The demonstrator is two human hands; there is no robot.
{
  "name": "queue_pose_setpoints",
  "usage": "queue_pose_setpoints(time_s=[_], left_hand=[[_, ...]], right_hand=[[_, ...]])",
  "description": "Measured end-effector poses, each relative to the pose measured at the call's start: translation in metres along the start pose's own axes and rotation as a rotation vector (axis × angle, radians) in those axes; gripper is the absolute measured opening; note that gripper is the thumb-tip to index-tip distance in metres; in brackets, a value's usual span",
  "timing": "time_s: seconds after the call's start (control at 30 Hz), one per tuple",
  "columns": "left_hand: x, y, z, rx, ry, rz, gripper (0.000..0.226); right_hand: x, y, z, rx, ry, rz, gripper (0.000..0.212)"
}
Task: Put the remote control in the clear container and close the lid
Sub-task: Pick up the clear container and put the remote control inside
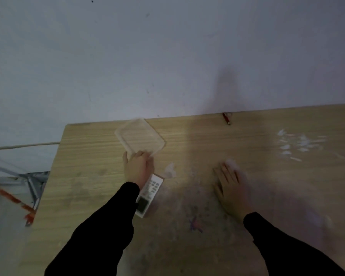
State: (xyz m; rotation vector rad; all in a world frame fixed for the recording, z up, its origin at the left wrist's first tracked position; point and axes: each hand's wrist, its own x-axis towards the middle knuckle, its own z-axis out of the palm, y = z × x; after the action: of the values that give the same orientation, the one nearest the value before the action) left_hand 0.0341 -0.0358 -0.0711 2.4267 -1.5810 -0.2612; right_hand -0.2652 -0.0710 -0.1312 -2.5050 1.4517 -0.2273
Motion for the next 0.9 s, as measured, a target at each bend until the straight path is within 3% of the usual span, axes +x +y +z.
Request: queue_pose_setpoints(time_s=[0.17, 0.23, 0.3, 0.4, 0.47, 0.5, 0.57, 0.63, 0.7, 0.8, 0.9], left_hand=[[-0.012, 0.032, -0.022, -0.084, 0.047, 0.139, 0.031], [-0.034, 0.053, -0.024, -0.139, 0.030, 0.225, 0.040], [-0.059, 0.072, -0.022, -0.175, -0.033, 0.317, 0.033], [-0.096, 0.092, -0.009, -0.148, -0.074, 0.530, 0.020], [-0.113, 0.099, 0.001, -0.231, -0.161, 0.589, 0.023], [-0.120, 0.101, 0.003, -0.348, -0.223, 0.505, 0.032], [-0.130, 0.099, 0.008, -0.452, -0.269, 0.338, 0.045], [-0.132, 0.093, 0.013, -0.379, -0.199, 0.278, 0.038], [-0.128, 0.087, 0.015, -0.272, -0.153, 0.261, 0.027], [-0.121, 0.086, 0.013, -0.260, -0.121, 0.245, 0.040], [-0.122, 0.080, 0.012, -0.161, 0.014, 0.186, 0.052]], right_hand=[[0.004, 0.007, 0.003, 0.126, 0.015, 0.026, 0.043], [0.010, 0.008, -0.004, 0.396, 0.077, 0.130, 0.033], [0.023, 0.006, -0.017, 0.785, 0.115, 0.321, 0.030], [0.039, 0.013, -0.037, 1.268, 0.138, 0.607, 0.042], [0.035, 0.027, -0.050, 1.182, 0.070, 0.626, 0.055], [0.030, 0.035, -0.054, 1.084, 0.043, 0.594, 0.056], [0.014, 0.046, -0.060, 0.866, 0.013, 0.530, 0.039], [-0.007, 0.049, -0.060, 0.651, -0.037, 0.470, 0.010], [-0.023, 0.051, -0.052, 0.625, -0.076, 0.433, 0.020], [-0.044, 0.047, -0.046, 0.736, -0.097, 0.474, 0.023], [-0.059, 0.039, -0.038, 0.794, -0.134, 0.551, 0.025]])
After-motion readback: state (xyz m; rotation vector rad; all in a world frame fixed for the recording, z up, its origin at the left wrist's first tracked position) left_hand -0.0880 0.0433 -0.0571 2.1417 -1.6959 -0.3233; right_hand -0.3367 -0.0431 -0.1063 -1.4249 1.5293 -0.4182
